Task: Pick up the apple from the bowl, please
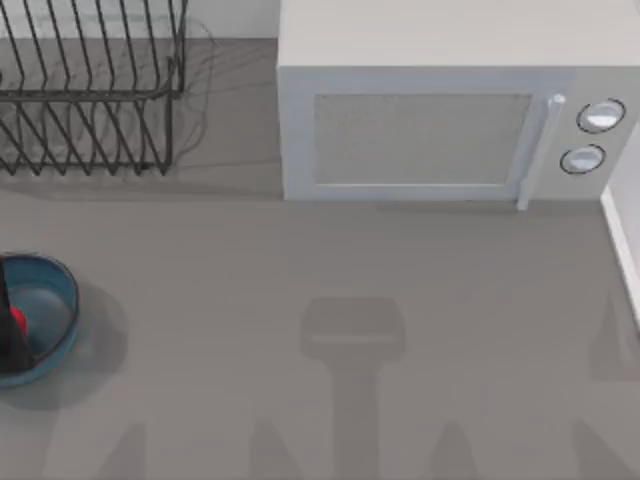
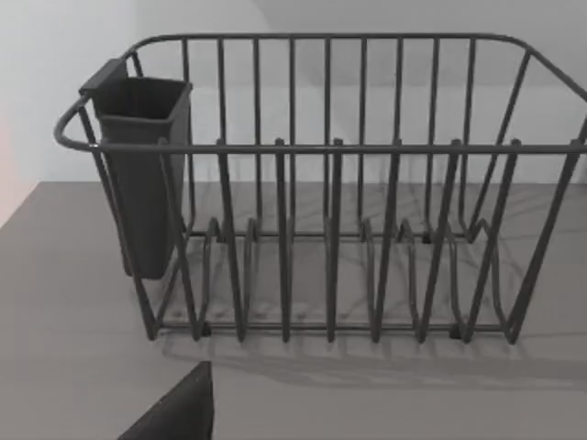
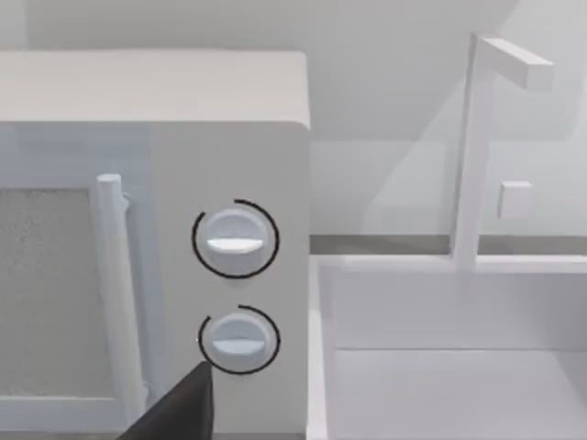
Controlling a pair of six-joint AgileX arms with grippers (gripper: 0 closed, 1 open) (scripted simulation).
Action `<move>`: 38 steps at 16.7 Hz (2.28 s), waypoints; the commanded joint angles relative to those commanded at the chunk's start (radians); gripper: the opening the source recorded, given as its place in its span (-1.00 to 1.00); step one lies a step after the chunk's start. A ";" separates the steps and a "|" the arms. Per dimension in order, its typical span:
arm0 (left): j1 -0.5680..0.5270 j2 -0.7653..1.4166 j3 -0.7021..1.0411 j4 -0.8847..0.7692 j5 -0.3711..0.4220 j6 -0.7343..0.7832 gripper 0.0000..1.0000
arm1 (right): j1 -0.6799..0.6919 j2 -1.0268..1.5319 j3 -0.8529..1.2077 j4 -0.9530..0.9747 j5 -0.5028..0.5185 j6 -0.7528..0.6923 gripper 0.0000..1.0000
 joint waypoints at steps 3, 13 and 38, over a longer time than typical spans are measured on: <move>0.011 0.190 0.146 -0.132 0.000 0.014 1.00 | 0.000 0.000 0.000 0.000 0.000 0.000 1.00; 0.061 1.136 0.788 -0.712 0.000 0.076 1.00 | 0.000 0.000 0.000 0.000 0.000 0.000 1.00; 0.088 1.765 0.857 -0.563 0.001 0.111 1.00 | 0.000 0.000 0.000 0.000 0.000 0.000 1.00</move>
